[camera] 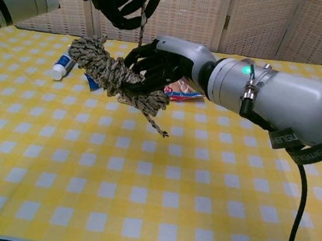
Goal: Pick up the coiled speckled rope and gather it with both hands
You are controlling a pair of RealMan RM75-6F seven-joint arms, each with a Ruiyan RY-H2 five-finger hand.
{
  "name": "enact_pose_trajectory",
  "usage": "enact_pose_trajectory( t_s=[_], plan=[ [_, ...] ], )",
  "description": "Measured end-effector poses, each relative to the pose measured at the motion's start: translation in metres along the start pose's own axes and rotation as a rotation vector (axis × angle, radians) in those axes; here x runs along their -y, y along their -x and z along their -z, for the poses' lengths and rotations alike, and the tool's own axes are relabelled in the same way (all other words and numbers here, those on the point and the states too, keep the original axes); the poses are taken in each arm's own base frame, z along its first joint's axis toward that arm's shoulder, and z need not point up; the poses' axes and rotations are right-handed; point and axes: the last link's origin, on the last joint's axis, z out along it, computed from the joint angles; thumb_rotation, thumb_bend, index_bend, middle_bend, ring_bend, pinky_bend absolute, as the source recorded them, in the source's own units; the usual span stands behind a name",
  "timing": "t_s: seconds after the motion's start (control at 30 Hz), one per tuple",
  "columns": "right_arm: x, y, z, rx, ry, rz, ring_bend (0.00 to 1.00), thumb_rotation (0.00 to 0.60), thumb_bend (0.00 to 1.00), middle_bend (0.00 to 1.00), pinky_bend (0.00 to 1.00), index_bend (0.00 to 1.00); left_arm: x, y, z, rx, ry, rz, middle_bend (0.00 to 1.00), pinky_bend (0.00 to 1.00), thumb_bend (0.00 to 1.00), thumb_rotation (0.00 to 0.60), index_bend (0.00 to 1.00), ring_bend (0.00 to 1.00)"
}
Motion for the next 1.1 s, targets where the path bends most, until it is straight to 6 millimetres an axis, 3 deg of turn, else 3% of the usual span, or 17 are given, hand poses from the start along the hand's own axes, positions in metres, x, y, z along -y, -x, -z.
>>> enact_pose_trajectory(
  t_s=[0.5, 1.1],
  plan=[
    [-0.002, -0.006, -0.013, -0.186, -0.014, -0.191, 0.80, 0.600, 0.63, 0.78, 0.70, 0.91, -0.008, -0.002, 0.022, -0.059, 0.012, 0.001, 0.80, 0.68, 0.71, 0.600, 0.70, 0.72],
    [0.000, -0.020, -0.008, -0.288, -0.124, -0.405, 0.80, 0.600, 0.63, 0.78, 0.70, 0.91, 0.015, 0.006, 0.042, -0.075, -0.098, 0.072, 0.80, 0.68, 0.71, 0.600, 0.71, 0.72]
  ],
)
